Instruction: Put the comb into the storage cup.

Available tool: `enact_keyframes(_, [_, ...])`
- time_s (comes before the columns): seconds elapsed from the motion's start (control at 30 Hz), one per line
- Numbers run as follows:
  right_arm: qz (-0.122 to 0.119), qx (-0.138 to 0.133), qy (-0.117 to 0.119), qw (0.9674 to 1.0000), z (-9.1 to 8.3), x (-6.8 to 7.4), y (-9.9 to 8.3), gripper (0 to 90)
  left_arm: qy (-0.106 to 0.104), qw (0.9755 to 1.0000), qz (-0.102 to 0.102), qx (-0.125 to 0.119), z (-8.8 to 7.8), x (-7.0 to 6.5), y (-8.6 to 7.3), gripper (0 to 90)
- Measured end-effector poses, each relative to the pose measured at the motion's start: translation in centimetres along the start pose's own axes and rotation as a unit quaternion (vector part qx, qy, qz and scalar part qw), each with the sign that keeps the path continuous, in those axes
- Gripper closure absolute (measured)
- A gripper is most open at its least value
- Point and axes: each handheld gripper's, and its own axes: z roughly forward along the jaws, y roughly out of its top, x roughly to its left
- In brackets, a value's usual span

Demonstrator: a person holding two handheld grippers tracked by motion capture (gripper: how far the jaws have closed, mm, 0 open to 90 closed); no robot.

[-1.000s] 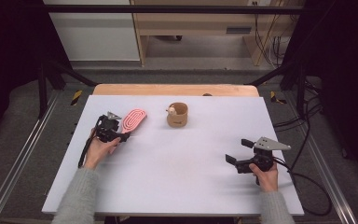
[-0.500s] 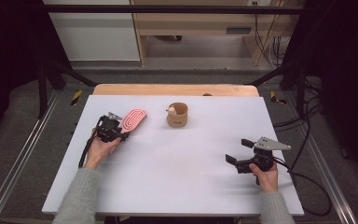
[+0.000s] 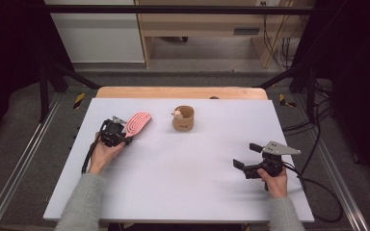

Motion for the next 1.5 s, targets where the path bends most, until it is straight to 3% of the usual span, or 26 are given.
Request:
enact_keyframes(0.67, [0.0,0.0,0.001,1.0,0.0,0.0,0.0,0.4,-0.005,0.9999,-0.011,-0.001,-0.3,0.1,-0.4,68.9])
enact_keyframes(1.5, [0.001,0.001,0.001,1.0,0.0,0.0,0.0,0.3,-0.005,0.9978,-0.007,-0.066,-4.2,-0.7,-0.7,69.1])
